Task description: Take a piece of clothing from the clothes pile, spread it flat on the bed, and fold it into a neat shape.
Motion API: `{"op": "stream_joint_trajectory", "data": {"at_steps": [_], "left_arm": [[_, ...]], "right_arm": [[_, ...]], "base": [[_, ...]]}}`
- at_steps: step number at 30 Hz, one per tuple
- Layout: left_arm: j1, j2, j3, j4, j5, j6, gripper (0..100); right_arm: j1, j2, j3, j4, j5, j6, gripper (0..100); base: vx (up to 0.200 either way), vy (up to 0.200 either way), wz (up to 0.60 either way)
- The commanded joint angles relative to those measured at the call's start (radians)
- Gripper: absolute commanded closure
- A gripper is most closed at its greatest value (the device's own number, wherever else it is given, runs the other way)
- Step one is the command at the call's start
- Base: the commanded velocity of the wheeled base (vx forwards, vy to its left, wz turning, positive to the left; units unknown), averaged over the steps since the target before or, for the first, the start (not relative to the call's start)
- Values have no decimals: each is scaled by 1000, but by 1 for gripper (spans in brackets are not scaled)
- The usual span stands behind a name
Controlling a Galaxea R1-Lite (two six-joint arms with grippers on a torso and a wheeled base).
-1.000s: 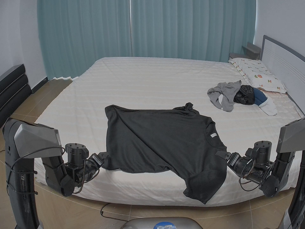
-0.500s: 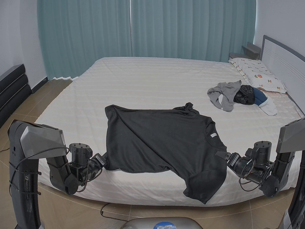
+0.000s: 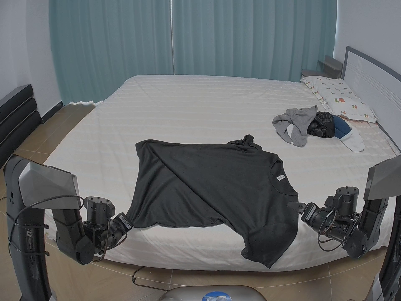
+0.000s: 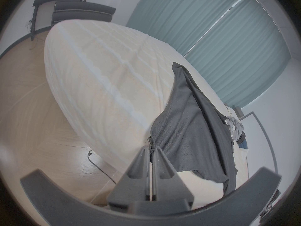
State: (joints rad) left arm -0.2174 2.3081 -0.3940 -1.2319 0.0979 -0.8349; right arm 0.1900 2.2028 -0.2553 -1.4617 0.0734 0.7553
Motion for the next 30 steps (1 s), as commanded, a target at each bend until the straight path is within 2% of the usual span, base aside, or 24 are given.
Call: {"op": "stream_joint_trajectory", "data": {"at_steps": [1, 10, 30], "left_arm": [[13, -93, 78, 5, 13, 48, 100], [70, -93, 75, 6, 48, 103, 100], [102, -111, 86, 12, 48, 148, 100]], "right_arm": [[-14, 46, 1, -2, 0, -27, 0], [-12, 101, -24, -2, 5, -33, 0], [-12, 199, -116, 15, 14, -34, 0]], "base": [[0, 0, 0], [0, 0, 0], [0, 0, 0]]}}
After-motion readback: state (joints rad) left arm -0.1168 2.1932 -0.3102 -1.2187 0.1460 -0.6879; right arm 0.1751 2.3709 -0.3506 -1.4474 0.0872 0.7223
